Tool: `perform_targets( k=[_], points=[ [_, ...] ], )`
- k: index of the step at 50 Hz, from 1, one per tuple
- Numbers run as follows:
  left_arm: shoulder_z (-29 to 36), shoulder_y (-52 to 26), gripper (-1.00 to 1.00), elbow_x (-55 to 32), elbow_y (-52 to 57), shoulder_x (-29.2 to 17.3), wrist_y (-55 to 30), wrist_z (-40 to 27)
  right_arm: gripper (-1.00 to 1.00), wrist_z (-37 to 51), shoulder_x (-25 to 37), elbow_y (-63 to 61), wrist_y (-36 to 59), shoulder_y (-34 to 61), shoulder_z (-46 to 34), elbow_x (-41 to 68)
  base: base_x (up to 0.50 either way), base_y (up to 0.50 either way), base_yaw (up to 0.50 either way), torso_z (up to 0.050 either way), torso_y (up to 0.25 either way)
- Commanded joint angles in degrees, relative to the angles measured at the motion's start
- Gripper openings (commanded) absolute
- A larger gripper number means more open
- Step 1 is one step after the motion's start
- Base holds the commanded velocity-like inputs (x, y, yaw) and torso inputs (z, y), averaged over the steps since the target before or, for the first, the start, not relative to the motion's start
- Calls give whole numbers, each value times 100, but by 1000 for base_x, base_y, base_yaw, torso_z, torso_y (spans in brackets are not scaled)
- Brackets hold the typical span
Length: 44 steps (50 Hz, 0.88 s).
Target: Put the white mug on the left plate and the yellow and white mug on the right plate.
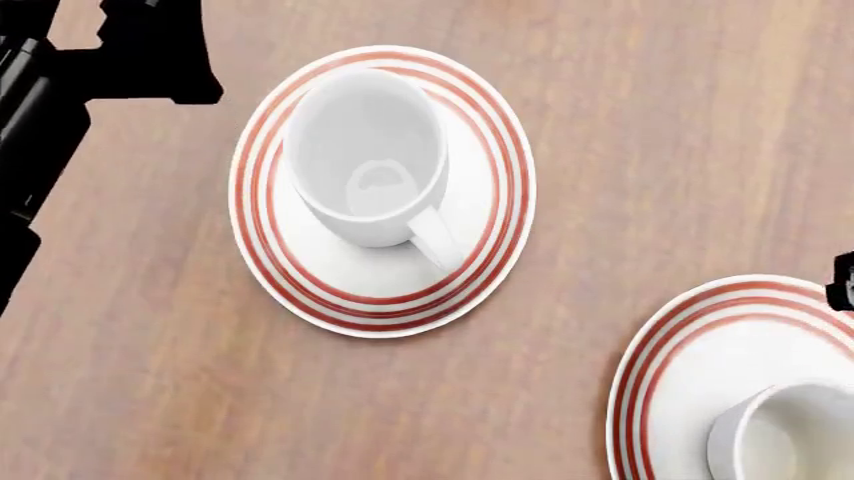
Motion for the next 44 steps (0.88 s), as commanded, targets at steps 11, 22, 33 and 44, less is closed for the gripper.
perform_targets(
  k=[11,22,33,44],
  points=[
    [-766,-1236,100,-1095,528,-296,-731,-562,100,968,1115,-1903,1507,935,482,1324,0,0,0,0,0],
    [-940,-1741,100,-1322,612,-415,-873,-714,100,1436,1665,-2454,1995,1346,771,2109,0,0,0,0,0],
    [-1094,-2050,100,-1712,874,-493,-1078,-983,100,2043,2256,-2903,2374,1831,999,3060,0,0,0,0,0],
    [-1087,-2117,100,-1776,910,-540,-1124,-1018,100,2027,2274,-2948,2376,1686,1182,3115,0,0,0,0,0]
  ],
)
